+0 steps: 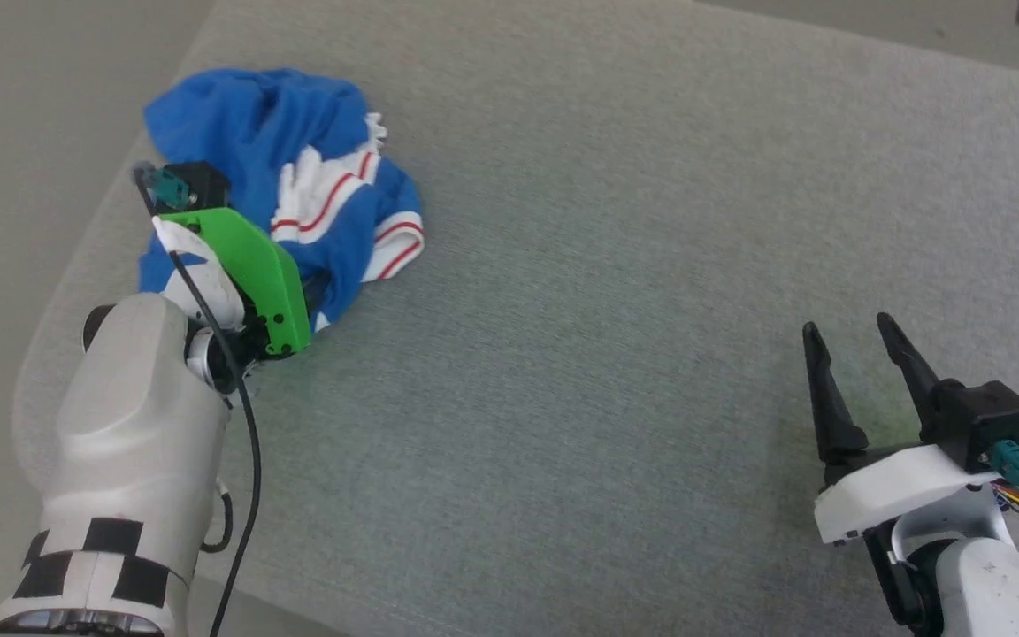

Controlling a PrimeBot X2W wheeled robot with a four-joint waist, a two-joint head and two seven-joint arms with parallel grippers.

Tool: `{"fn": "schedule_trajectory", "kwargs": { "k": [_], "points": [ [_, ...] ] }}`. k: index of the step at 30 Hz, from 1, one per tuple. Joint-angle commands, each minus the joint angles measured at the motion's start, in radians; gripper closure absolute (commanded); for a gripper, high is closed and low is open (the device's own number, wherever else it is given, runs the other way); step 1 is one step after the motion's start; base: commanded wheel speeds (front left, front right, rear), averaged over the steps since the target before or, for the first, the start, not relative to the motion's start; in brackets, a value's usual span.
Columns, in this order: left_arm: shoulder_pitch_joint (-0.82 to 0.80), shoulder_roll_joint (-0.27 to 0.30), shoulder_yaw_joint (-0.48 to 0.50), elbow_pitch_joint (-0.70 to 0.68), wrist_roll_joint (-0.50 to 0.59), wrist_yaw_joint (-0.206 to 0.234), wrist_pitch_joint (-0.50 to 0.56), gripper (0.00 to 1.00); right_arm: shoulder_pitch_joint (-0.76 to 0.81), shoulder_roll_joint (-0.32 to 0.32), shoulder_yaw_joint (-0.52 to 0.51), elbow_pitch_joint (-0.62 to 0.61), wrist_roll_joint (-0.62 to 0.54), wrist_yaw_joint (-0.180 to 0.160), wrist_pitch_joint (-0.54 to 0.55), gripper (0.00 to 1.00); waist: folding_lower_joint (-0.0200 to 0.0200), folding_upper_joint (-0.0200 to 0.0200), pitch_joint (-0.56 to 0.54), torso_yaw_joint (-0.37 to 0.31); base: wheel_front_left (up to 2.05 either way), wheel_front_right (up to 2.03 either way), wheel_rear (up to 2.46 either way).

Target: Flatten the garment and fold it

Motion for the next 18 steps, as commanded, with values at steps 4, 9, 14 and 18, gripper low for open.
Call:
{"fn": "schedule_trajectory", "kwargs": {
  "k": [4, 9, 14, 18],
  "points": [
    [0.007, -0.013, 0.006, 0.039, 0.001, 0.045, -0.045, 1.00, -0.021, -0.001, -0.013, -0.008, -0.007, -0.002, -0.002, 0.00, 0.0000, 0.0000, 0.061, -0.042, 0.00, 0.00, 0.00],
    [-0.008, -0.018, 0.014, 0.014, 0.010, 0.045, -0.220, 1.00, -0.029, -0.001, 0.000, 0.019, 0.008, -0.002, -0.016, 0.00, 0.0000, 0.0000, 0.020, -0.040, 0.00, 0.00, 0.00],
    [-0.084, -0.013, -0.016, -0.058, 0.027, 0.010, -0.358, 1.00, -0.029, -0.001, 0.017, 0.063, 0.041, -0.002, -0.046, 0.00, 0.0000, 0.0000, -0.049, -0.062, 0.00, 0.00, 0.00],
    [-0.165, -0.017, -0.069, -0.133, 0.026, -0.008, -0.395, 1.00, -0.029, -0.001, 0.033, 0.112, 0.084, -0.002, -0.080, 0.00, 0.0000, 0.0000, -0.113, -0.109, 0.00, 0.00, 0.00]
  ]
}}
